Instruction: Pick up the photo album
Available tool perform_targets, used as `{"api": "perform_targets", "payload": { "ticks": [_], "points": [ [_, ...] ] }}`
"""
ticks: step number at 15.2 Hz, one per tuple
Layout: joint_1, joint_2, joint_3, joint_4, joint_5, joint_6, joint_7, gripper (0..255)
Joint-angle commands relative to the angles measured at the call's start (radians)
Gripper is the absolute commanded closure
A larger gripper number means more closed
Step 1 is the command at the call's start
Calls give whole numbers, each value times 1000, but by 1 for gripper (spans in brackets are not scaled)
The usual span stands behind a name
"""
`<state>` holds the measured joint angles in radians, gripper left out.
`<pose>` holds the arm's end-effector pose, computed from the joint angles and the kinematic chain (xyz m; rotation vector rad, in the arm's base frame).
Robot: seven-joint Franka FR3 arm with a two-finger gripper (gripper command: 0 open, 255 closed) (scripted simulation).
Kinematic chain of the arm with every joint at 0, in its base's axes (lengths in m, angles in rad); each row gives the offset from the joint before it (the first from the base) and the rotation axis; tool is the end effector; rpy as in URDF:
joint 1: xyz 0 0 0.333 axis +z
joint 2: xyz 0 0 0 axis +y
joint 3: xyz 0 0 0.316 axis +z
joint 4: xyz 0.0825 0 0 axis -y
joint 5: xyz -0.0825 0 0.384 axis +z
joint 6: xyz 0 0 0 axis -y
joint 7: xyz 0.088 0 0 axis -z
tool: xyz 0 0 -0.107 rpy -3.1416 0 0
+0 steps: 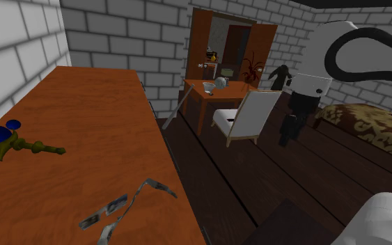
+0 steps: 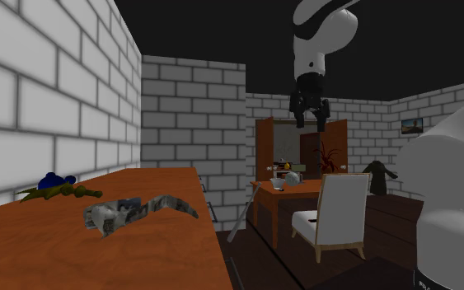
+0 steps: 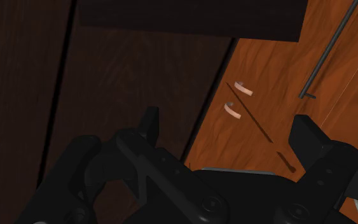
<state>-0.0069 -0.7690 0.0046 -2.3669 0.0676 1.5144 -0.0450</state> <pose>0.3044 0.0072 0.5758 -3.0719 -0.0649 0.1259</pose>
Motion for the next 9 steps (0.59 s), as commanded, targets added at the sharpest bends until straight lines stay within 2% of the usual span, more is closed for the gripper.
{"api": "perform_targets", "payload": {
  "ticks": [1,9],
  "points": [
    [0,0,0,0,0,0,0,0],
    [25,9,166,-112,185,174,279,0]
  ]
}}
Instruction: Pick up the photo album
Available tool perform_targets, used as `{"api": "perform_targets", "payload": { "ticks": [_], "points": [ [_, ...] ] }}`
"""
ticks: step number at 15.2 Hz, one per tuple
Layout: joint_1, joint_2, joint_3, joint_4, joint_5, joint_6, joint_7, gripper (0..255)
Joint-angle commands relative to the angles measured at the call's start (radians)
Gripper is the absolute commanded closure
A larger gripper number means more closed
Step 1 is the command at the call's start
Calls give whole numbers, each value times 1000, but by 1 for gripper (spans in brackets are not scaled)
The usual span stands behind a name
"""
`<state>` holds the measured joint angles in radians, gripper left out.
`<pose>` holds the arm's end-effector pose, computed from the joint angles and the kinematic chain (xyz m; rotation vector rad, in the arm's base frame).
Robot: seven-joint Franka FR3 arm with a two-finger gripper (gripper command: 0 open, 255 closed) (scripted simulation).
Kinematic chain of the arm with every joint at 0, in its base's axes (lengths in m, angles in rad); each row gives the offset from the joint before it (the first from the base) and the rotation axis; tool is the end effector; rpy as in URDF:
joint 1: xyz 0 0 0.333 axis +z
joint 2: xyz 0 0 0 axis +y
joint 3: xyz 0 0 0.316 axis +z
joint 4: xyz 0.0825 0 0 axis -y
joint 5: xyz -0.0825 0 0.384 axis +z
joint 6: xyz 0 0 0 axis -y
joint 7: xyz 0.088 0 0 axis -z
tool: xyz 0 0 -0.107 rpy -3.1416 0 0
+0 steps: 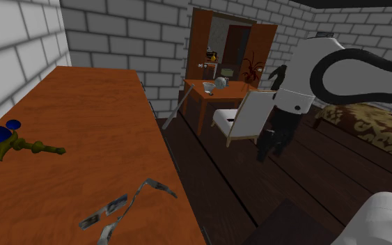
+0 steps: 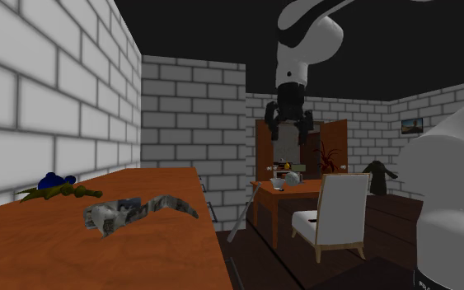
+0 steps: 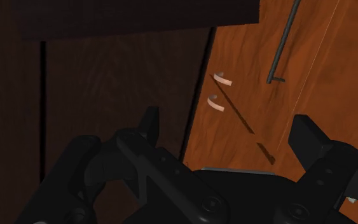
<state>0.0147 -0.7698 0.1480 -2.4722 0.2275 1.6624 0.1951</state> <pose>0.3084 0.0812 0.5357 -3.0214 0.1542 0.0950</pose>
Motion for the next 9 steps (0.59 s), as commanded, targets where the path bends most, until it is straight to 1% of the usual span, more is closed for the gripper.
{"api": "perform_targets", "payload": {
  "ticks": [1,5,9],
  "points": [
    [7,19,45,-14,47,52,72,0],
    [18,75,136,-26,130,162,204,0],
    [21,160,229,-12,195,282,332,0]
  ]
}}
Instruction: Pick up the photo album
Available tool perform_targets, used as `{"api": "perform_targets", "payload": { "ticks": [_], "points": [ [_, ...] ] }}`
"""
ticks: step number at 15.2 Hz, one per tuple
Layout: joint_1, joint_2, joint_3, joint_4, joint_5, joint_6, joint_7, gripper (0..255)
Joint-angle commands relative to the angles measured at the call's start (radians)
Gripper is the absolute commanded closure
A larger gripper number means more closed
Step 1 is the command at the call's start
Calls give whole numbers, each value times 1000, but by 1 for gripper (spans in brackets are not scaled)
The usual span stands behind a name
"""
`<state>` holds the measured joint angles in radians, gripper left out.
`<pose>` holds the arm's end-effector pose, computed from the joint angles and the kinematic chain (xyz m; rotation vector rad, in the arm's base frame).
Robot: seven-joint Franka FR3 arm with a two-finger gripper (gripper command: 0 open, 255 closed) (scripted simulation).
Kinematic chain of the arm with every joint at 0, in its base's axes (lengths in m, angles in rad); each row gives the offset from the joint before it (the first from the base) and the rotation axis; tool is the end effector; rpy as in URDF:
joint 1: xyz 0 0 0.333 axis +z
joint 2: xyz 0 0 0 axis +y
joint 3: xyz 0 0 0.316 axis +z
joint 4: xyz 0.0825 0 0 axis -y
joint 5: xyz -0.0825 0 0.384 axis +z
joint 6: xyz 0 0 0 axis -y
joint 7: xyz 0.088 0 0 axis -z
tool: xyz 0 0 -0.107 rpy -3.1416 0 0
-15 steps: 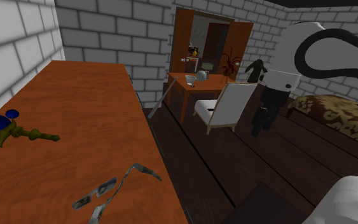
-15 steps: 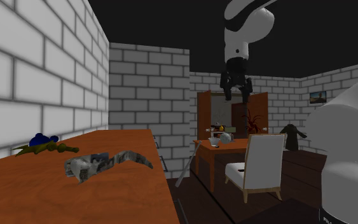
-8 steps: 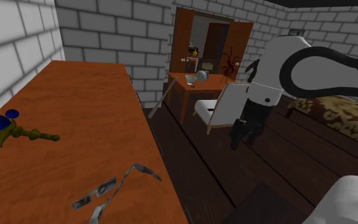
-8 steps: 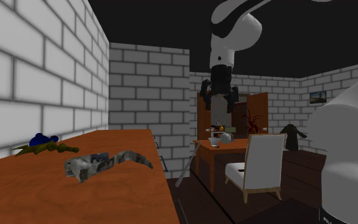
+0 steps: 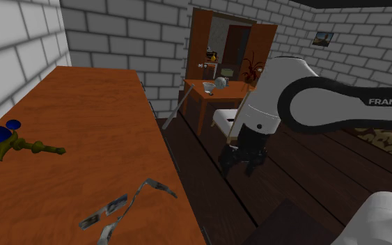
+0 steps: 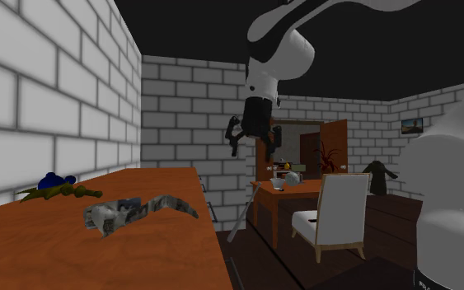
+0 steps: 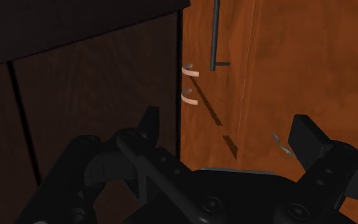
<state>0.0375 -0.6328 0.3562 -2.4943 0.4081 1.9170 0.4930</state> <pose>0.3321 0.1783 0.4886 -2.9307 0.4342 0.0538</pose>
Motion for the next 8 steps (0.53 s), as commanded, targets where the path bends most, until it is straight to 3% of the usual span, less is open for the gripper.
{"api": "perform_targets", "payload": {
  "ticks": [1,8],
  "points": [
    [-3,48,45,17,27,58,67,0],
    [-39,265,213,112,53,274,304,0]
  ]
}}
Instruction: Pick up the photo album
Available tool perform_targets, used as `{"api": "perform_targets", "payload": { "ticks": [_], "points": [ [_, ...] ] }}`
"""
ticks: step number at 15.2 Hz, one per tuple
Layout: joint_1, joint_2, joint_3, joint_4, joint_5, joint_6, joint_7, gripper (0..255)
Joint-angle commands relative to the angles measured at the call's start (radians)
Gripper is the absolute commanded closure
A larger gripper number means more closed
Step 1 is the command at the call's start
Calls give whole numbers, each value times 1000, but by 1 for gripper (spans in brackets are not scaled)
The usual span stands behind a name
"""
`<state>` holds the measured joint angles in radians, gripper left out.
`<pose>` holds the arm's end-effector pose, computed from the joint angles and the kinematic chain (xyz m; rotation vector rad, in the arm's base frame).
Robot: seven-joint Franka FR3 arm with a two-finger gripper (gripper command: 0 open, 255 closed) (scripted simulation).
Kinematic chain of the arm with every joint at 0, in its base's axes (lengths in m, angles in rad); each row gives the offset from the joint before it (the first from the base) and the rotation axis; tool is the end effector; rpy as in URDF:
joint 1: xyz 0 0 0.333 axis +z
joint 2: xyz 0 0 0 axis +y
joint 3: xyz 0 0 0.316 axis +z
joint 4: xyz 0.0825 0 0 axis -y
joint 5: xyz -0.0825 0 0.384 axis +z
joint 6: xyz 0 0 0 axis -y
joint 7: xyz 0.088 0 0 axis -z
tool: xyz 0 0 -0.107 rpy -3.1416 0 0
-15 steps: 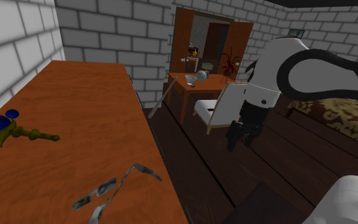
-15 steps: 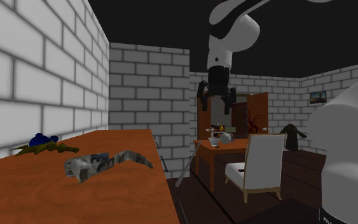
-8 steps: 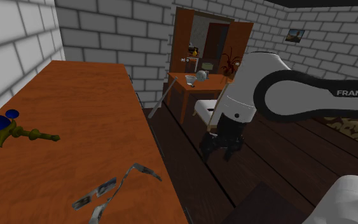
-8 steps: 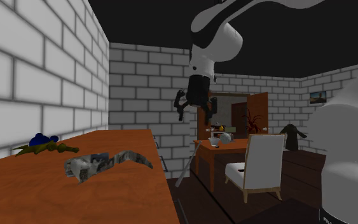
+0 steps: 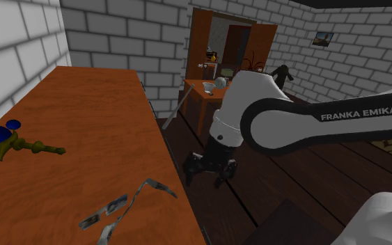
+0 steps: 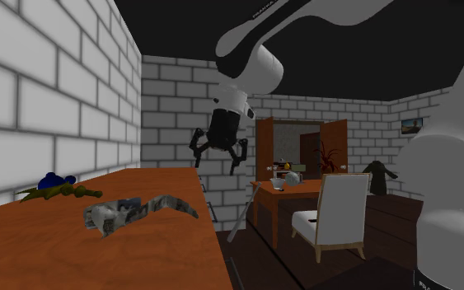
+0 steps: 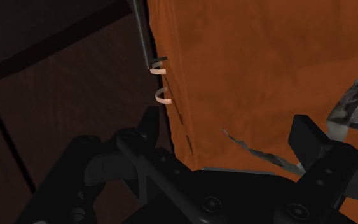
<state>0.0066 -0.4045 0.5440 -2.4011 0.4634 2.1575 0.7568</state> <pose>0.3690 0.2587 0.4547 -2.8299 0.6717 0.0183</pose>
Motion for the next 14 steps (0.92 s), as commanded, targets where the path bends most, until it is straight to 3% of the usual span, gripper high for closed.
{"api": "perform_targets", "payload": {
  "ticks": [1,5,9,11,14],
  "points": [
    [-16,73,50,38,-11,64,78,0],
    [-54,233,142,127,-91,180,252,0],
    [-71,417,203,235,-258,276,471,0],
    [-54,513,204,298,-366,309,592,0],
    [12,647,163,408,-513,335,758,0]
  ]
}}
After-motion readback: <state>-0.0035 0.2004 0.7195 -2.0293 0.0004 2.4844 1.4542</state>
